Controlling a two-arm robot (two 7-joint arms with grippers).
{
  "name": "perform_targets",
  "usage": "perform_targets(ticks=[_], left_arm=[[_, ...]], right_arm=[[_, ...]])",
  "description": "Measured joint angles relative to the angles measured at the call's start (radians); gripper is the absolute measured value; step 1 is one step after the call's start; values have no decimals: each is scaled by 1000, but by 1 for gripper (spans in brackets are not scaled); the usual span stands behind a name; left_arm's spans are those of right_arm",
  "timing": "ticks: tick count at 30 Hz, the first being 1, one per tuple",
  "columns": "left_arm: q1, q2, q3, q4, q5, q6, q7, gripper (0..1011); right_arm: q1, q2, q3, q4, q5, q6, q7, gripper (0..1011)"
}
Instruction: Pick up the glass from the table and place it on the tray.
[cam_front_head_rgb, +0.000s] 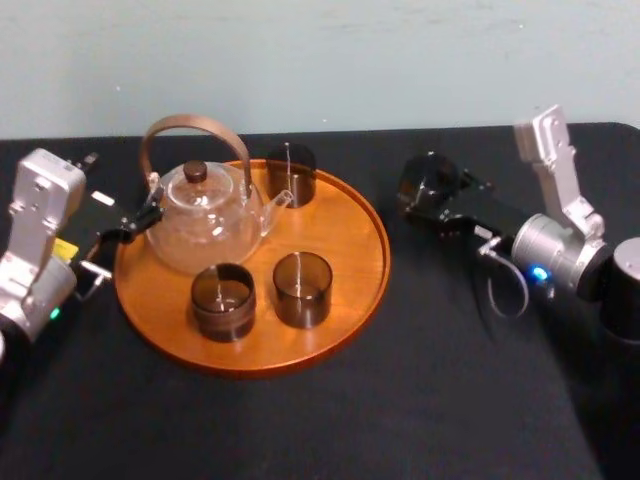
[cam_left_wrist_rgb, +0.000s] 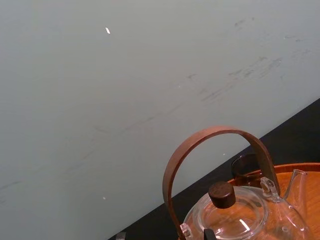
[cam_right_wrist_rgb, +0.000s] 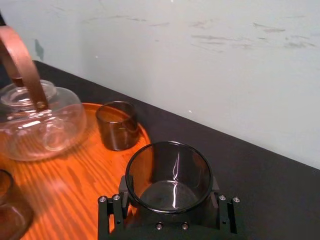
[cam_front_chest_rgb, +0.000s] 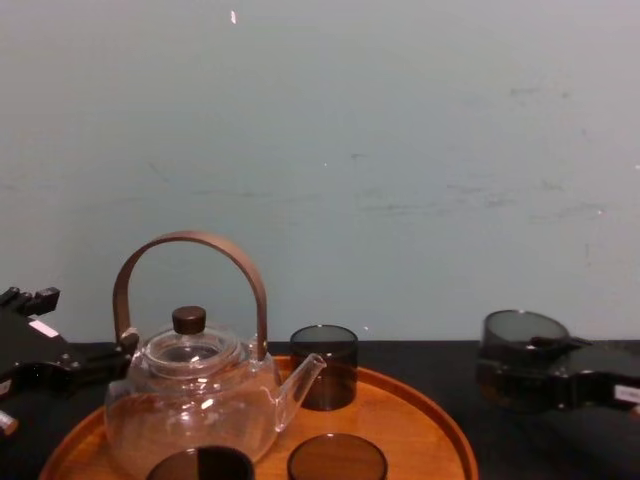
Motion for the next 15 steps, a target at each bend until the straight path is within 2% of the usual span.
perform_targets(ticks=[5, 15], left_arm=[[0, 0, 0, 0, 0, 0, 0, 1010], [0, 0, 0, 0, 0, 0, 0, 1010]], right_arm=[[16, -18, -40, -2, -5, 0, 8, 905], [40, -34, -73, 29, -9, -6, 8, 905]])
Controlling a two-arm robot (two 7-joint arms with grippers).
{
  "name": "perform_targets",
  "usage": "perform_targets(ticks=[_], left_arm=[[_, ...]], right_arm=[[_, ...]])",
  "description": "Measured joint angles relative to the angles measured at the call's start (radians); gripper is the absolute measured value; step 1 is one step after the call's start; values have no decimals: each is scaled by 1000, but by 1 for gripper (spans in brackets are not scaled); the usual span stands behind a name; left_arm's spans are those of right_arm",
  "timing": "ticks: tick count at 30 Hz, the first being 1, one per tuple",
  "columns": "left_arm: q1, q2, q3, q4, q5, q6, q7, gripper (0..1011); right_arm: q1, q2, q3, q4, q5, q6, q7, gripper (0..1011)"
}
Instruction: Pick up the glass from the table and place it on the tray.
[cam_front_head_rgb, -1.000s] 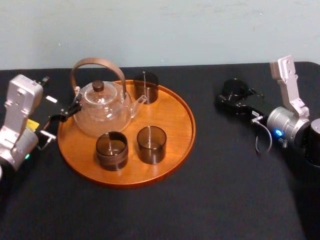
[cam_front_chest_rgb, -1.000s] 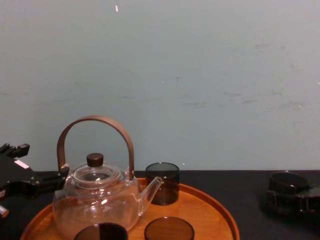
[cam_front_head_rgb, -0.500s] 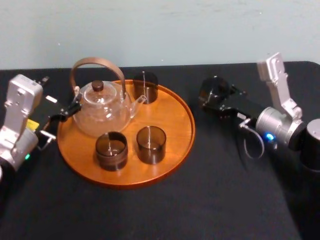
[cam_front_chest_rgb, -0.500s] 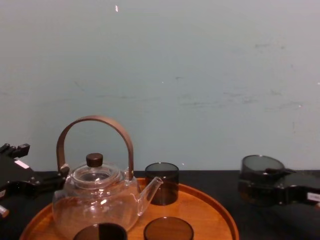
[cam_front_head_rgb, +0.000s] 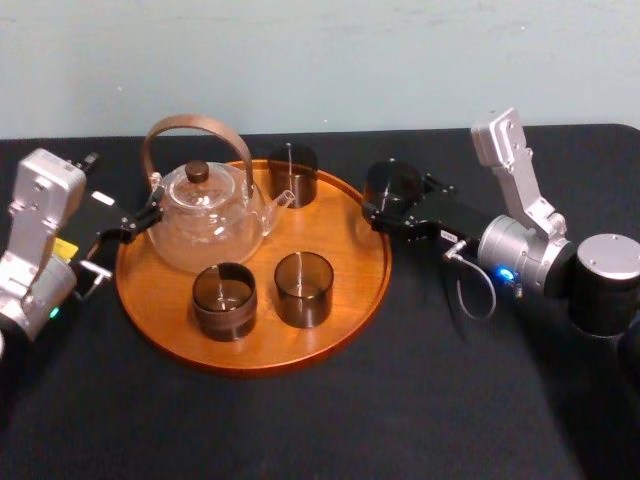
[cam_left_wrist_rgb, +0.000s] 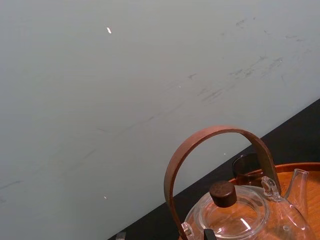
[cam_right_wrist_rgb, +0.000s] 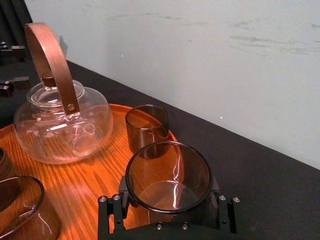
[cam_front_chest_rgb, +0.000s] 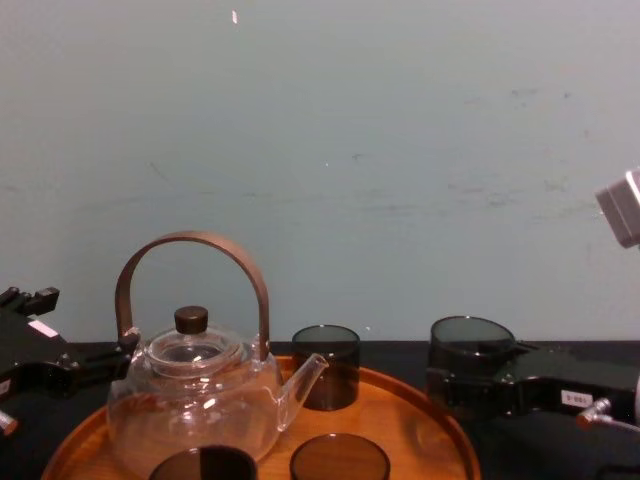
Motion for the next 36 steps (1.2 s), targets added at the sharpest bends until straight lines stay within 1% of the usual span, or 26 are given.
perform_targets(ticks=[4, 16, 36], left_arm=[[0, 0, 0, 0, 0, 0, 0, 1009], [0, 0, 0, 0, 0, 0, 0, 1009], [0, 0, 0, 0, 0, 0, 0, 1010]], right_arm=[[5, -4, -8, 8, 1, -6, 3, 905], [36, -33, -39, 61, 0, -32, 14, 905], [76, -77, -74, 141, -14, -65, 31, 905]])
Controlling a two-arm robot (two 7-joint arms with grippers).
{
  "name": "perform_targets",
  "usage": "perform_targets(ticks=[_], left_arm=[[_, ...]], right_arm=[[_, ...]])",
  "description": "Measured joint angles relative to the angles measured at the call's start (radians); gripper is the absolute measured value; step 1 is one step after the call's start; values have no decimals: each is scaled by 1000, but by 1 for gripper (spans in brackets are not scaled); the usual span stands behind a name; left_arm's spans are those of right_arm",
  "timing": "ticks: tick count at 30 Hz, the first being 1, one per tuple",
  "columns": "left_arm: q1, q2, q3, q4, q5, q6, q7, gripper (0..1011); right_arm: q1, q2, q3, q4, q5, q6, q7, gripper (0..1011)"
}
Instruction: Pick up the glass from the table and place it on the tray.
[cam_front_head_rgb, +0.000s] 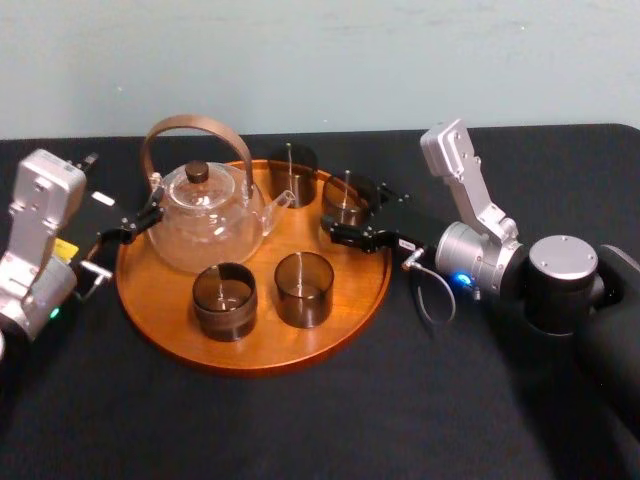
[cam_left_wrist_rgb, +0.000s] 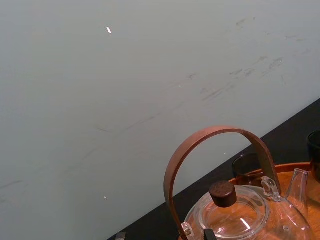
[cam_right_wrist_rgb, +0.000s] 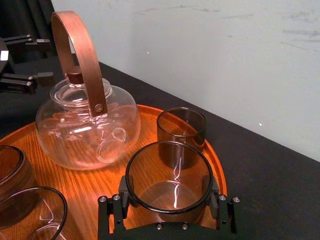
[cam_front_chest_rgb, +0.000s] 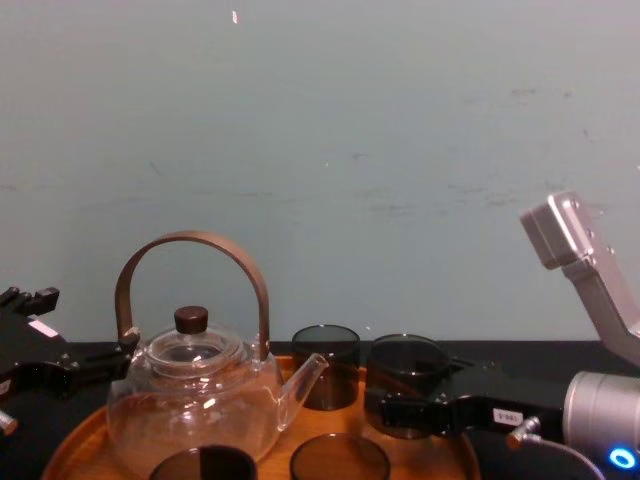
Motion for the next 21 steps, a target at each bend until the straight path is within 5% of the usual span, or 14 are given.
perform_targets(ticks=[21], left_arm=[[0, 0, 0, 0, 0, 0, 0, 1010]], right_arm=[[39, -38, -6, 101, -13, -29, 8, 905]])
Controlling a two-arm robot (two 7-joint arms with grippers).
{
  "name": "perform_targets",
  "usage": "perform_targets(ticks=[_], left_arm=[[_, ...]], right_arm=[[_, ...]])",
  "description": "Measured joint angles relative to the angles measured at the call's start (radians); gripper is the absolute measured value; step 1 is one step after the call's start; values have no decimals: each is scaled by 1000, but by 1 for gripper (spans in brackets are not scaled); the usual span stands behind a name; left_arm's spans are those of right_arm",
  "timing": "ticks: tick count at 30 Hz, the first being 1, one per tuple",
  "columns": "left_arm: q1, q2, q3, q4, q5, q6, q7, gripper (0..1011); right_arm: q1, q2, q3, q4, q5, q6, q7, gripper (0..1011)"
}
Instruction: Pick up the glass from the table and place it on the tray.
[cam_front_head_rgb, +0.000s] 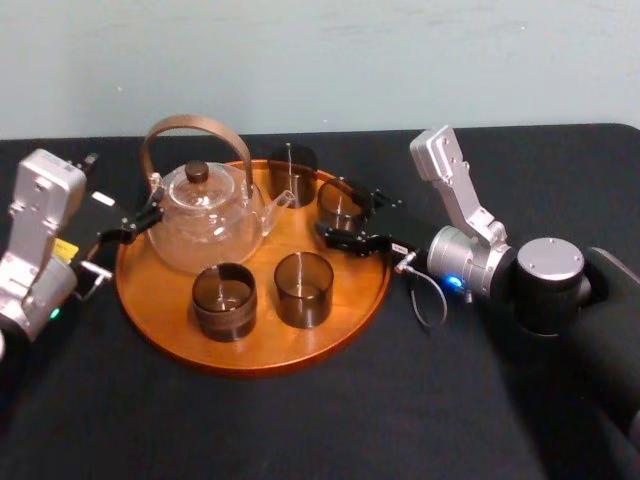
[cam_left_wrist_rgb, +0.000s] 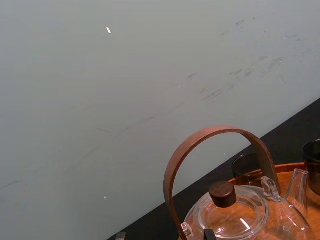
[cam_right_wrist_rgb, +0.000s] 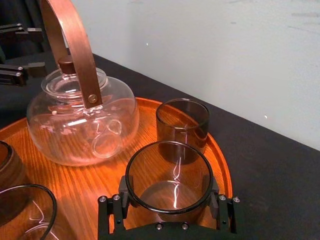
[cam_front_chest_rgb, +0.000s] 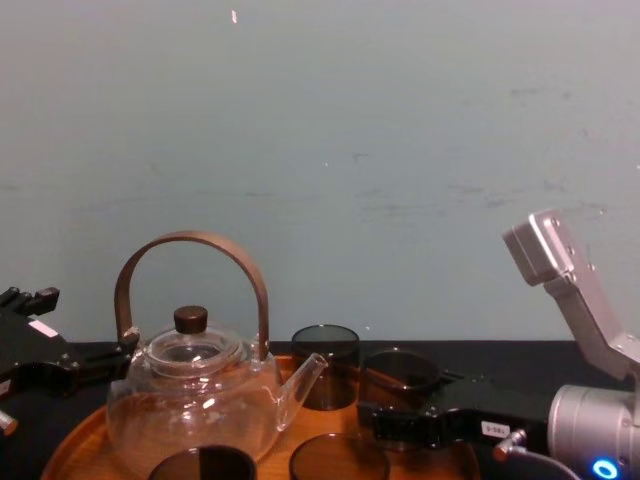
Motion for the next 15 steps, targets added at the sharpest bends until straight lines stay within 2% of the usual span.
perform_targets(ticks=[15], left_arm=[[0, 0, 0, 0, 0, 0, 0, 1009]], right_arm=[[9, -11, 3, 29, -11, -6, -4, 905]])
